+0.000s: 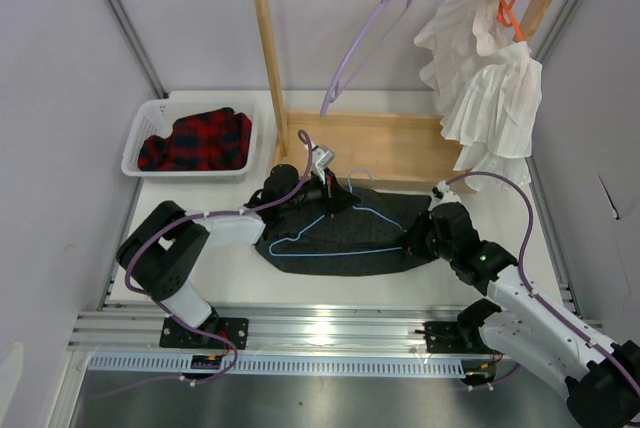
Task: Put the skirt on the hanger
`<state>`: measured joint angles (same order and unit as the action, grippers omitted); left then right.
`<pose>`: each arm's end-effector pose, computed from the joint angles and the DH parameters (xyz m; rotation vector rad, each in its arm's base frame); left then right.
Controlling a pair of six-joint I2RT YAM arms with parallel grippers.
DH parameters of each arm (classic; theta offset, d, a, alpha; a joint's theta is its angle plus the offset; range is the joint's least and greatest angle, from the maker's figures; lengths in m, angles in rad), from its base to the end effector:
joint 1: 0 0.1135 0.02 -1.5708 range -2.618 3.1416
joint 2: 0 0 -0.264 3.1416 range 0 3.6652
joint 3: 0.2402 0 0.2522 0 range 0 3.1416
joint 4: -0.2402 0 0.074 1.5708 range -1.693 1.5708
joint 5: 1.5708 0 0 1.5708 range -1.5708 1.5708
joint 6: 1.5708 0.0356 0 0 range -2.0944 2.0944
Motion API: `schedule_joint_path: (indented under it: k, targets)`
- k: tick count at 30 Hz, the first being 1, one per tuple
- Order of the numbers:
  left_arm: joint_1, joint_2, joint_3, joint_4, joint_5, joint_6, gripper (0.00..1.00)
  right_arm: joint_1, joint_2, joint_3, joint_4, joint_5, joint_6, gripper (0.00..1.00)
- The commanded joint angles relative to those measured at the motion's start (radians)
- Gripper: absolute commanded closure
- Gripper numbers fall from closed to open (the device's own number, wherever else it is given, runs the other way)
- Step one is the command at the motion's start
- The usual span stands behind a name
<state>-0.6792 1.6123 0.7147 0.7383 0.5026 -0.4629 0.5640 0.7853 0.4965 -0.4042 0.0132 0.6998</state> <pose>0.2495 -0.2234 0.2065 0.5996 1.7883 -1.2467 0.1435 0.0902 0.2179 0.1666 2.3429 0.6388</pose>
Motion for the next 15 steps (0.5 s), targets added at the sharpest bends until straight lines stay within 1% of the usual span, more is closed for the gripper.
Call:
schedule_joint_path:
  k: [1, 7, 10, 15]
  targets:
    - [0.018, -0.002, 0.003, 0.022, -0.051, 0.069, 1.0, -0.012, -0.011, 0.062, -0.033, -0.002, 0.003, 0.99]
    - [0.029, 0.004, -0.007, 0.015, -0.075, 0.095, 1.0, -0.049, -0.008, 0.102, -0.076, -0.055, 0.003, 1.0]
    - [0.033, 0.012, -0.014, 0.024, -0.064, 0.098, 1.0, -0.079, -0.006, 0.122, -0.097, -0.071, -0.008, 1.0]
    - [0.033, 0.02, -0.027, 0.021, -0.068, 0.11, 1.0, -0.151, -0.004, 0.142, -0.108, -0.145, -0.025, 1.0]
